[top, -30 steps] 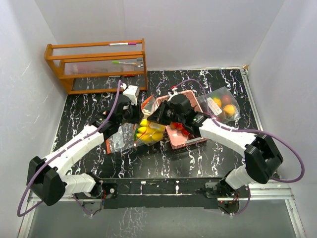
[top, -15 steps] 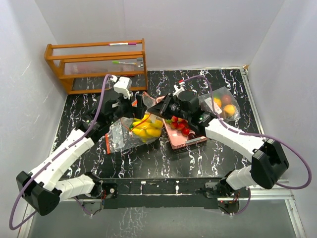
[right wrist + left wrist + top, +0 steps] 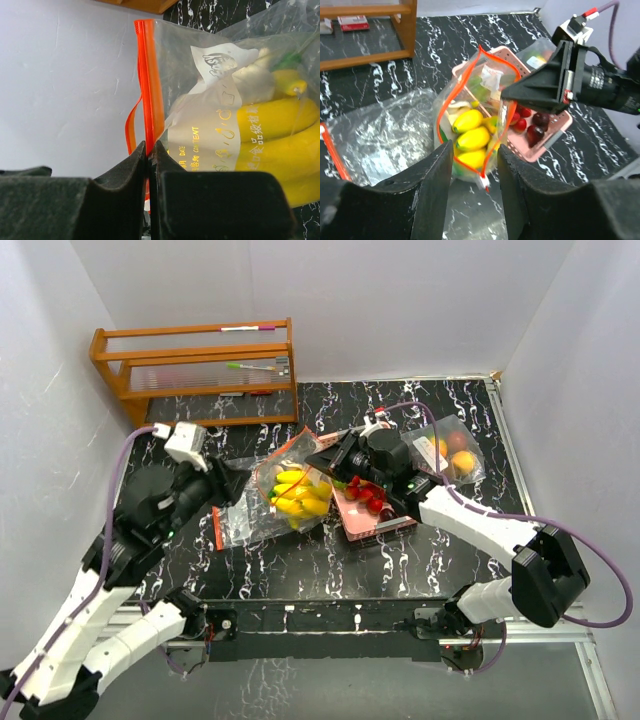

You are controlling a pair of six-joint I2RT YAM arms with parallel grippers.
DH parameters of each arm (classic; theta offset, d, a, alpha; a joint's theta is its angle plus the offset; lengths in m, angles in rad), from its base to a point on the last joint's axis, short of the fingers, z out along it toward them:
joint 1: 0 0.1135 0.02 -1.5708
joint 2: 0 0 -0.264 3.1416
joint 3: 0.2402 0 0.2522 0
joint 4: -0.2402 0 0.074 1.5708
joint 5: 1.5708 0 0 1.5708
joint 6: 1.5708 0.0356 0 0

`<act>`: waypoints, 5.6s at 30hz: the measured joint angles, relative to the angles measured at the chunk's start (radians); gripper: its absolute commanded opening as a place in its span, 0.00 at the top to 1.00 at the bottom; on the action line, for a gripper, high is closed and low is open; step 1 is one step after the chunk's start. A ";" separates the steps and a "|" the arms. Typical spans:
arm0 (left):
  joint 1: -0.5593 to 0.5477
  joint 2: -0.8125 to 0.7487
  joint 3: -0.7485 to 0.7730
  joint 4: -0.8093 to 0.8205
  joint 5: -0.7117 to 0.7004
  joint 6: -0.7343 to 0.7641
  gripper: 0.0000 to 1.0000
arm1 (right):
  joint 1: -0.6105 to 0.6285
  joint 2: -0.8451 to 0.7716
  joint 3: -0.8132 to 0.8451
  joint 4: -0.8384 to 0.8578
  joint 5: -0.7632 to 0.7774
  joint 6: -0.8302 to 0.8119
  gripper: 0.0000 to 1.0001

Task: Place the food in the zip-top bag and seal the zipper
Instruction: Adjust the zipper food storage bag at the center of the board, then zip the zipper food storage bag at the center of the board.

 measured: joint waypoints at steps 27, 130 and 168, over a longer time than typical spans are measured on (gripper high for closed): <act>0.000 -0.330 -0.583 0.307 0.079 -0.313 0.50 | -0.001 -0.003 -0.024 0.127 0.103 0.078 0.92; -0.091 -0.186 -0.533 0.432 0.085 0.455 1.00 | 0.034 -0.275 -0.056 -0.229 0.132 -0.259 0.56; -0.091 -0.134 -0.219 0.191 0.468 0.582 1.00 | 0.055 -0.118 0.533 -0.600 -0.436 -1.459 0.33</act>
